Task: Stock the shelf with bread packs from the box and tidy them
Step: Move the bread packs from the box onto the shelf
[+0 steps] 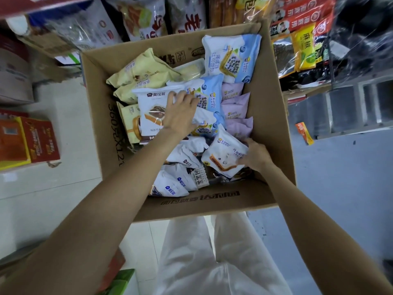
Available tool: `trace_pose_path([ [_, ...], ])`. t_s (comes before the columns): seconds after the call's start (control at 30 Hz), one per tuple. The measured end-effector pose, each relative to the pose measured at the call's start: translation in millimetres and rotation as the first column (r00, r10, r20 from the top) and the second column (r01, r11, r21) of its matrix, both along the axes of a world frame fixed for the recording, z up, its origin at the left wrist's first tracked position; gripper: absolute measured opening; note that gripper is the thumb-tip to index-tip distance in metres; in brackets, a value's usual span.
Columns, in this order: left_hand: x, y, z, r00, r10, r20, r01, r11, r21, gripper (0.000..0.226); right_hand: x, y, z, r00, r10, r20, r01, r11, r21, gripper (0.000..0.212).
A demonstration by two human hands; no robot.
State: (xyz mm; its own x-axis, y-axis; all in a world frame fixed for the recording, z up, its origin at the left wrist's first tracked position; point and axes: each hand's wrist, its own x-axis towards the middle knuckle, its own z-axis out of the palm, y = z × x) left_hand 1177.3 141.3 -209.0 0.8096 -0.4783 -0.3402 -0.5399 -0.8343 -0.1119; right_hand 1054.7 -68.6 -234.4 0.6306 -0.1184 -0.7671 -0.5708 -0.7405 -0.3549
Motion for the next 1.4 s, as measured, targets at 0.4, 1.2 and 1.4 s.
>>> trace_pose_path([
  [0.4, -4.7, 26.7, 52.2, 0.945, 0.227, -0.235, -0.315, 0.819, -0.480, 0.050, -12.6, -17.9, 109.7, 0.712, -0.446, 0.543, 0.353, 0.895, 0.272, 0.038],
  [1.2, 52.5, 137.4, 436.2, 0.794, 0.548, -0.261, -0.172, -0.210, -0.963, 0.048, 158.6, 31.9, 456.5, 0.317, -0.654, 0.687, -0.174, 0.672, 0.720, 0.012],
  [1.4, 89.5, 140.8, 519.8, 0.826, 0.563, -0.027, -0.021, -0.018, -1.000, 0.035, 216.2, 52.2, 539.2, 0.149, -0.661, 0.735, -0.320, 0.671, 0.668, 0.028],
])
